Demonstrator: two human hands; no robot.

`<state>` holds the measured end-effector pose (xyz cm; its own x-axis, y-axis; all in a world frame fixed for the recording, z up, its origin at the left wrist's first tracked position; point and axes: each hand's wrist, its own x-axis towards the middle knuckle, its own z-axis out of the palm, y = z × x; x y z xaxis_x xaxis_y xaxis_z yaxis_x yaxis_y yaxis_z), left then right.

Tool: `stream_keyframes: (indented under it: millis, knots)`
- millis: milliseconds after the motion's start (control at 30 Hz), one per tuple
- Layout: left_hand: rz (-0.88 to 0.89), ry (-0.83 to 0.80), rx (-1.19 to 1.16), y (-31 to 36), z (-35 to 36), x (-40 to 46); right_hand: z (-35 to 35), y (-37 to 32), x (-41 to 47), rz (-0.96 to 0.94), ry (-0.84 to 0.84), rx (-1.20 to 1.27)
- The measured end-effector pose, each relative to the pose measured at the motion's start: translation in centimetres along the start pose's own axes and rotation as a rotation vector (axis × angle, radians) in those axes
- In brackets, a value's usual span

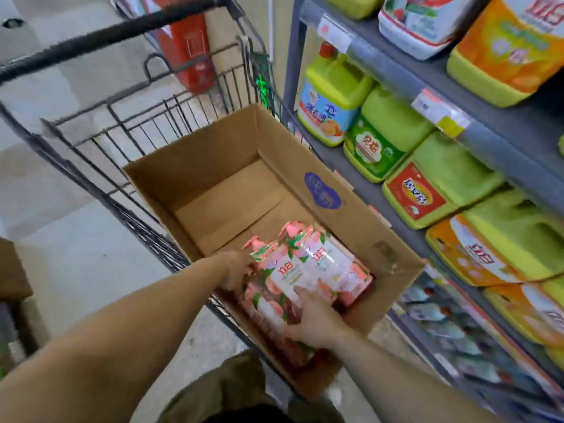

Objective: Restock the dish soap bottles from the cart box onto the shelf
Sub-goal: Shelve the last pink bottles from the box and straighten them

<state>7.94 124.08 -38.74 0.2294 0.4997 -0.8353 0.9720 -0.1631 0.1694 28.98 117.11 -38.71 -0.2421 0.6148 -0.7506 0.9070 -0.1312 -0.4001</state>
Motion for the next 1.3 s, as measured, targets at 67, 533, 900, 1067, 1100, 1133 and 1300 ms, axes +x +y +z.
stream_keyframes:
  millis: [67,533,900,1067,1100,1133,1300]
  knots:
    - [0.055,-0.007,0.049,-0.3,-0.1,0.4,1.7,-1.0,0.1,0.041,0.023,-0.049]
    - [0.274,-0.031,0.084,-3.1,-1.4,2.2,1.4,-3.2,0.3,0.134,0.172,-0.051]
    - [0.316,0.132,-0.977,0.0,-7.2,-0.5,-7.3,-1.9,-2.7,0.062,0.367,0.951]
    - [0.495,-0.105,-0.982,7.3,-5.1,-1.9,-11.6,0.3,-6.6,-0.071,0.514,1.141]
    - [0.533,-0.083,-0.990,9.1,-5.3,-2.6,-12.3,1.0,-8.1,-0.102,0.540,1.157]
    - [0.585,-0.068,-1.002,11.0,-5.7,-3.3,-13.0,2.0,-9.6,-0.135,0.567,1.163]
    - [0.820,-0.007,-0.993,22.0,-6.6,-7.4,-15.4,9.1,-19.9,-0.218,0.681,1.085]
